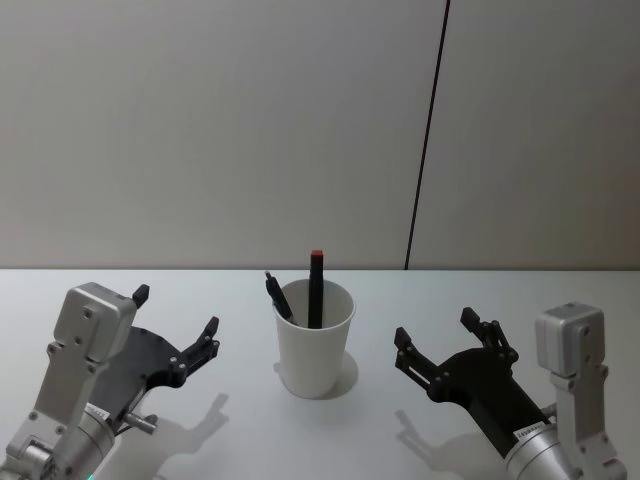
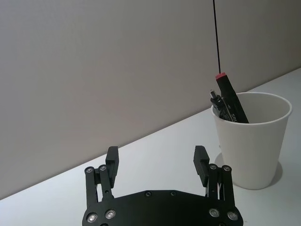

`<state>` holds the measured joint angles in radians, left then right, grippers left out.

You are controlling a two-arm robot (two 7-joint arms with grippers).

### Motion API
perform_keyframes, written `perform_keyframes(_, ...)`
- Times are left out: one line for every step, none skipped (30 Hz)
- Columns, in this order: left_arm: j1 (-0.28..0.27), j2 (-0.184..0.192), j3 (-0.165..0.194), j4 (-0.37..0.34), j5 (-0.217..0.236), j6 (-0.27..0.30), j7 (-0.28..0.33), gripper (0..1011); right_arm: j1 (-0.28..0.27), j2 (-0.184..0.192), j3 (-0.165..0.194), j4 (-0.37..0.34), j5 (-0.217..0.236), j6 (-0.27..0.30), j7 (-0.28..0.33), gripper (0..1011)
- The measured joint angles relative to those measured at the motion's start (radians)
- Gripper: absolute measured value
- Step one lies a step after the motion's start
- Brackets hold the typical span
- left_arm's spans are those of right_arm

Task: Place the pen into the pen holder.

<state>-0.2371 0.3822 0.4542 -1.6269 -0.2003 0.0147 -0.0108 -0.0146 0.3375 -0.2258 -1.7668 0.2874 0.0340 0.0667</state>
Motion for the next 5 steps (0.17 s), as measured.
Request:
perform_keyframes(0.0,0.0,0.0,0.0,0.0,0.0,0.0,1002,0.0,0.0,0.0,0.0,0.0,0.0,0.0,1001)
perform_keyframes(0.0,0.0,0.0,0.0,0.0,0.0,0.0,1002,0.0,0.0,0.0,0.0,0.0,0.0,0.0,1001)
perform_keyframes(0.0,0.0,0.0,0.0,0.0,0.0,0.0,1002,0.0,0.0,0.0,0.0,0.0,0.0,0.0,1001)
perform_keyframes(0.0,0.0,0.0,0.0,0.0,0.0,0.0,1002,0.0,0.0,0.0,0.0,0.0,0.0,0.0,1001)
perform_keyframes(0.0,0.0,0.0,0.0,0.0,0.0,0.0,1002,0.0,0.0,0.0,0.0,0.0,0.0,0.0,1001)
